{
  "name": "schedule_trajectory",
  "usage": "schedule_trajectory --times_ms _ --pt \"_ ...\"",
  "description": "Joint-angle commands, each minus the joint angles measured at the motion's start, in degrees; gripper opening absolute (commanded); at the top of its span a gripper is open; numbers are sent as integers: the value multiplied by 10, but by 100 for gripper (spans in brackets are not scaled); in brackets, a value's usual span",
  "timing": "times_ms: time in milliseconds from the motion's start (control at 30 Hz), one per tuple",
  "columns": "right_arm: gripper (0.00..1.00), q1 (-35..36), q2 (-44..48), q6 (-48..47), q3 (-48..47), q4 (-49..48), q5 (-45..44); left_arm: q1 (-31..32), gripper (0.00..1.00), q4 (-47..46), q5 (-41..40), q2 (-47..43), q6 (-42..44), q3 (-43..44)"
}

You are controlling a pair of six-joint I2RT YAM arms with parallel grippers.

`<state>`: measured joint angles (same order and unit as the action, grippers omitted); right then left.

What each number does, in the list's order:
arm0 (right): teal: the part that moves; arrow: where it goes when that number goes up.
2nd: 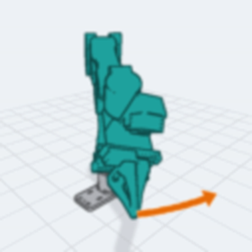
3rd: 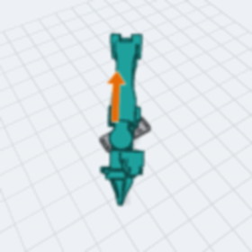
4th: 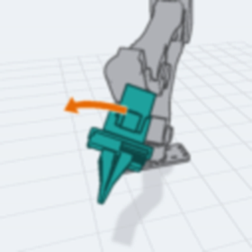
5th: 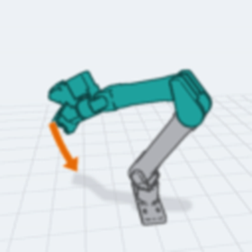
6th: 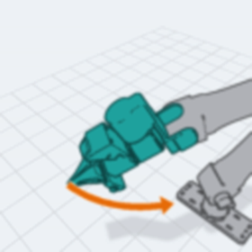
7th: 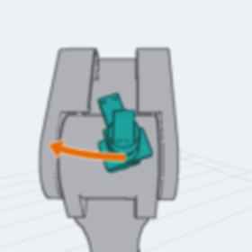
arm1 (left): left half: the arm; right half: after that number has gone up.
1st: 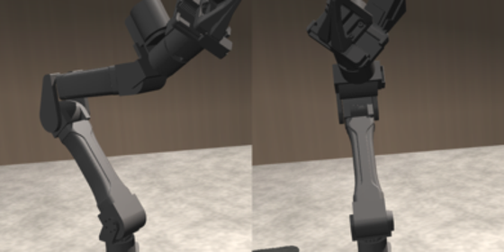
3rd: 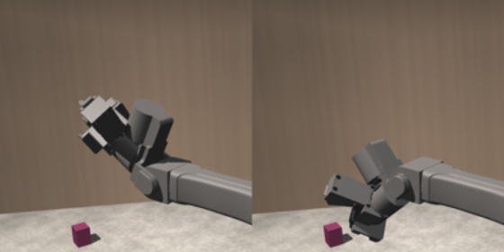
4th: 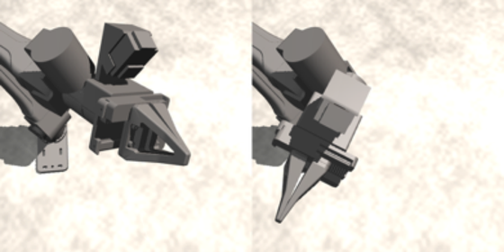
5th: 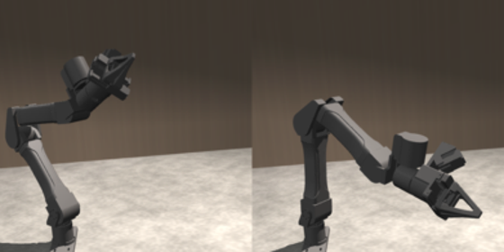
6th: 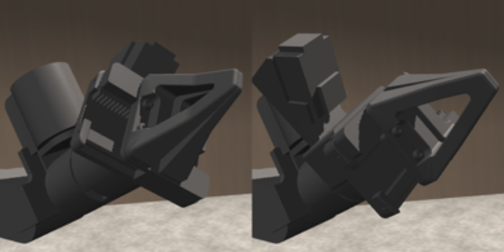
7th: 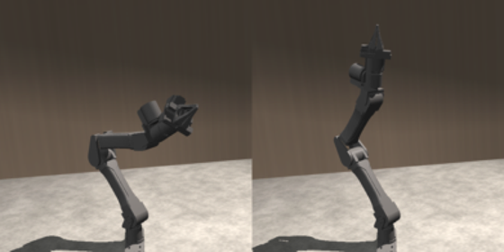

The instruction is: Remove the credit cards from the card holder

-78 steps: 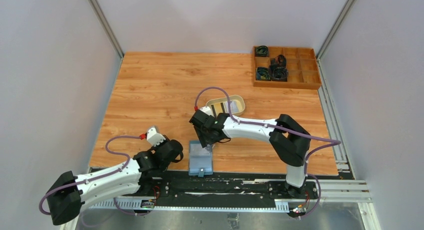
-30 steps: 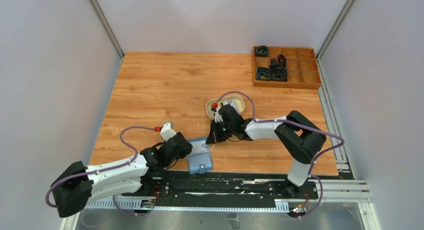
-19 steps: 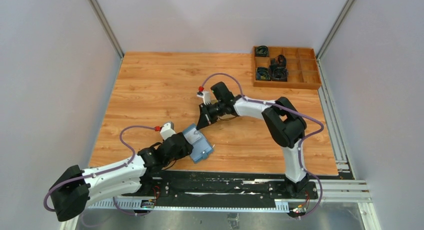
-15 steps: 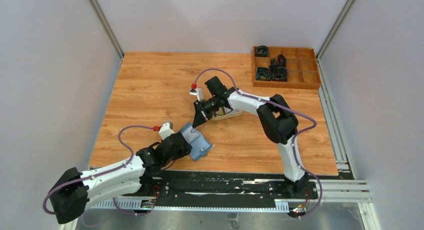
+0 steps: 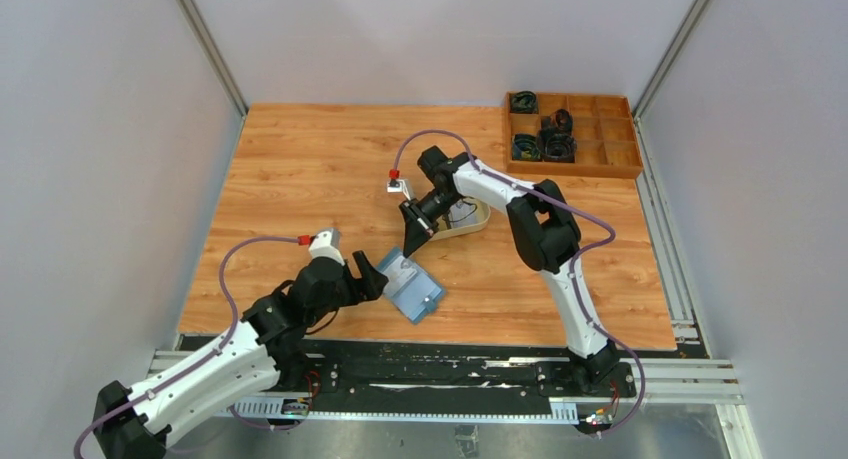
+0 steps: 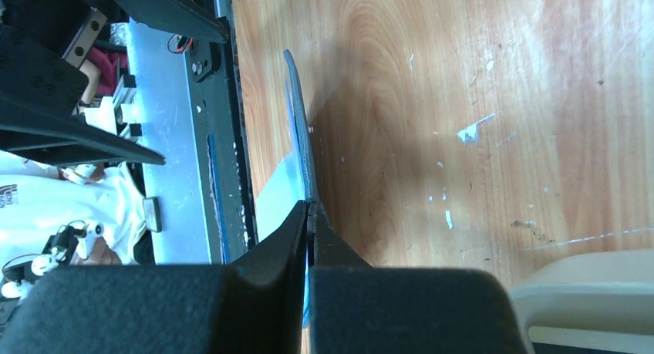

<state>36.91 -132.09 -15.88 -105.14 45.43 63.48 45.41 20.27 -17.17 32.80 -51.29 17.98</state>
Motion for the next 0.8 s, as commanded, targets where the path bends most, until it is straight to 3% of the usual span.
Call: schedule_trajectory --times_ms 0,167,333,500,633,767 --pt "0 -11 -23 -90 -37 122 31 -18 88 -25 80 25 93 19" --pt "0 -16 -36 -191 -64 223 55 -71 89 -87 183 63 128 1" --pt "0 -19 -45 -263 -75 295 73 -107 89 -98 220 96 162 10" --pt "0 -17 -77 -346 -125 400 94 -137 89 -190 311 162 168 -5" --pt "0 -16 -86 -359 -128 409 99 -139 81 -258 391 228 181 4" --pt "0 -15 -88 -362 -126 409 99 -139 58 -277 429 248 189 18"
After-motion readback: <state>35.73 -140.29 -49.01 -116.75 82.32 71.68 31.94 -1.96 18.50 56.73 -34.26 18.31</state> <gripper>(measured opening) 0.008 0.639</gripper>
